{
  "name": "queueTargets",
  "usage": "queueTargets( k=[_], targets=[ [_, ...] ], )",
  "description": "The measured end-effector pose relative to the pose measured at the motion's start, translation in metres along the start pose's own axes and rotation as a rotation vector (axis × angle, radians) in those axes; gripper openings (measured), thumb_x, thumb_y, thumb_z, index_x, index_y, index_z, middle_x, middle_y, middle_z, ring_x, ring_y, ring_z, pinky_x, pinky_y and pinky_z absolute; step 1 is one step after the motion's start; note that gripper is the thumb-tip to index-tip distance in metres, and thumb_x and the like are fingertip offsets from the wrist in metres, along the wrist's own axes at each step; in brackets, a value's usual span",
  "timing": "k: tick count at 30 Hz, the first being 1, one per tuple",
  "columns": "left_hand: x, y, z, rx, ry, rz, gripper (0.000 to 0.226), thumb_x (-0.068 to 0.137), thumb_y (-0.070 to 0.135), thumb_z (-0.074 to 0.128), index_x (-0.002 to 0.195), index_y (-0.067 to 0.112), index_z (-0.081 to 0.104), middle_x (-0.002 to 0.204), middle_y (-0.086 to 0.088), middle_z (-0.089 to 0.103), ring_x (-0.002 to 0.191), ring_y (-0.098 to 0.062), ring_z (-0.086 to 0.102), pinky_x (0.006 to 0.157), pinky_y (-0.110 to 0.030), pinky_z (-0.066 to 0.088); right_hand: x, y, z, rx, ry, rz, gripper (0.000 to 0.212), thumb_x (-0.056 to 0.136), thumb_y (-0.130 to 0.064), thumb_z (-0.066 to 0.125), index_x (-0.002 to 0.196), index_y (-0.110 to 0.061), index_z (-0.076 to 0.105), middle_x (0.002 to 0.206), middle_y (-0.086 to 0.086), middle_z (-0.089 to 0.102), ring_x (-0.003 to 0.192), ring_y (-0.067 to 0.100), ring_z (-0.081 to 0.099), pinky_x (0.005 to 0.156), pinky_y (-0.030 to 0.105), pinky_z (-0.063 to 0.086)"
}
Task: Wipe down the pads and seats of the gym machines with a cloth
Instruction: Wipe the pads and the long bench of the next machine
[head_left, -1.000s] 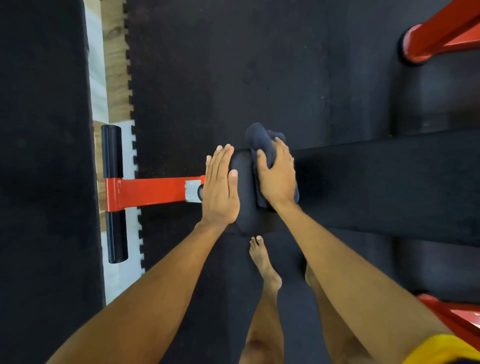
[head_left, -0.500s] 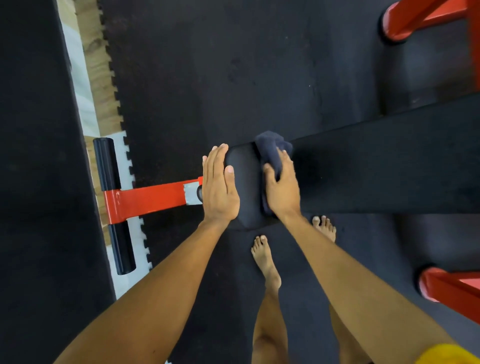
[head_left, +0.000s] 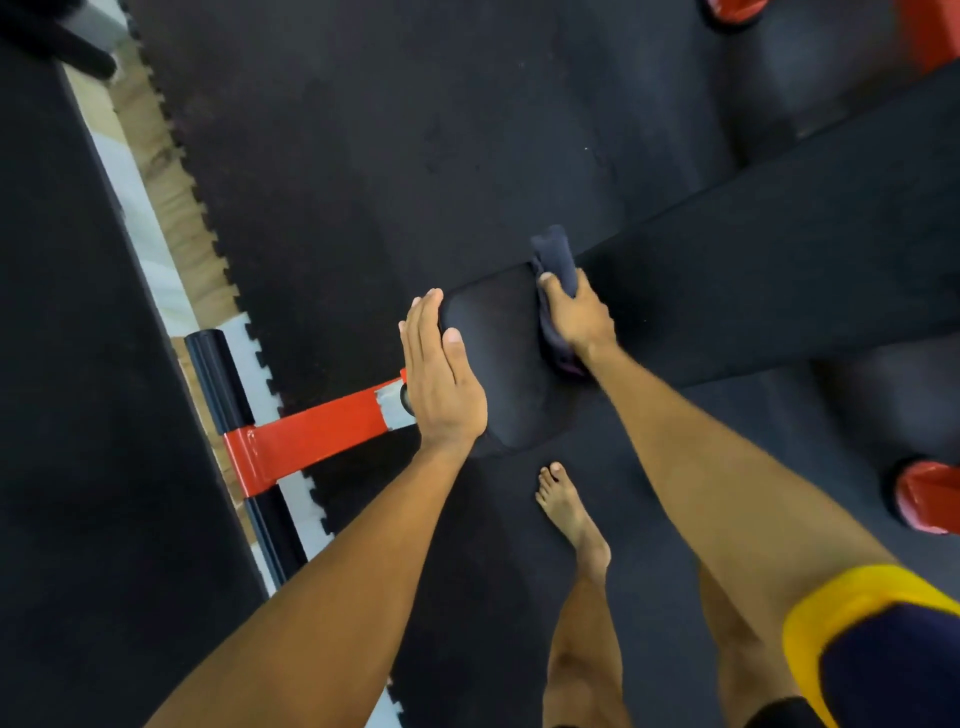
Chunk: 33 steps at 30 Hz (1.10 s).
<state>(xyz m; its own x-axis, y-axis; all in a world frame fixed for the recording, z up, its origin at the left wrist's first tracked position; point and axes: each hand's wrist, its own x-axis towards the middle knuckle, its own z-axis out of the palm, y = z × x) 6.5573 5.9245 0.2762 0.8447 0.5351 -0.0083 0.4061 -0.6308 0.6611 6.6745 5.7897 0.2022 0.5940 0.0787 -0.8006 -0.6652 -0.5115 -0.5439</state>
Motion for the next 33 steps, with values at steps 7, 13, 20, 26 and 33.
queueTargets(
  k=[7, 13, 20, 26, 33],
  targets=[
    [0.0, -0.001, -0.002, -0.007, -0.004, 0.004, 0.045, 0.109, 0.02, 0.027, 0.151, 0.007, 0.04, 0.155, 0.001, 0.041, 0.151, -0.015, 0.028, 0.127, -0.036, 0.012, -0.02, 0.009, 0.009, -0.068, 0.092, -0.103, 0.058, 0.098, -0.061, 0.041, 0.148, -0.032, 0.045, 0.145, 0.006, 0.057, 0.13, 0.036, 0.053, 0.108, 0.045, 0.042],
    [0.005, 0.002, -0.003, 0.008, -0.009, 0.003, 0.045, 0.11, 0.02, 0.027, 0.151, 0.006, 0.04, 0.156, -0.004, 0.042, 0.151, -0.017, 0.026, 0.127, -0.035, 0.011, 0.0, 0.033, -0.009, 0.233, -0.076, 0.109, 0.085, 0.081, -0.078, 0.058, 0.146, -0.023, 0.055, 0.143, 0.006, 0.06, 0.125, 0.028, 0.059, 0.106, 0.042, 0.048],
    [0.0, 0.005, -0.002, 0.008, -0.009, -0.008, 0.045, 0.109, 0.019, 0.027, 0.15, 0.006, 0.041, 0.155, -0.005, 0.043, 0.15, -0.019, 0.027, 0.127, -0.034, 0.011, -0.079, 0.056, 0.017, -0.002, 0.113, -0.184, 0.065, 0.095, -0.064, 0.04, 0.147, -0.026, 0.046, 0.147, 0.001, 0.056, 0.132, 0.028, 0.054, 0.105, 0.045, 0.046],
    [0.003, 0.006, -0.002, 0.022, -0.014, -0.027, 0.049, 0.107, 0.025, 0.024, 0.151, 0.008, 0.041, 0.156, -0.006, 0.042, 0.15, -0.018, 0.026, 0.126, -0.025, 0.008, -0.044, 0.057, -0.002, 0.184, 0.075, 0.205, 0.062, 0.102, -0.057, 0.042, 0.142, -0.011, 0.054, 0.138, 0.017, 0.06, 0.121, 0.038, 0.056, 0.1, 0.044, 0.047],
    [0.002, 0.007, -0.004, -0.004, -0.012, -0.021, 0.048, 0.107, 0.021, 0.028, 0.148, 0.004, 0.044, 0.153, -0.011, 0.045, 0.148, -0.025, 0.032, 0.122, -0.017, 0.006, -0.14, 0.015, 0.039, 0.132, 0.254, -0.128, 0.057, 0.1, -0.046, 0.055, 0.149, -0.018, 0.047, 0.148, 0.003, 0.055, 0.139, 0.022, 0.047, 0.113, 0.03, 0.035]
  ],
)
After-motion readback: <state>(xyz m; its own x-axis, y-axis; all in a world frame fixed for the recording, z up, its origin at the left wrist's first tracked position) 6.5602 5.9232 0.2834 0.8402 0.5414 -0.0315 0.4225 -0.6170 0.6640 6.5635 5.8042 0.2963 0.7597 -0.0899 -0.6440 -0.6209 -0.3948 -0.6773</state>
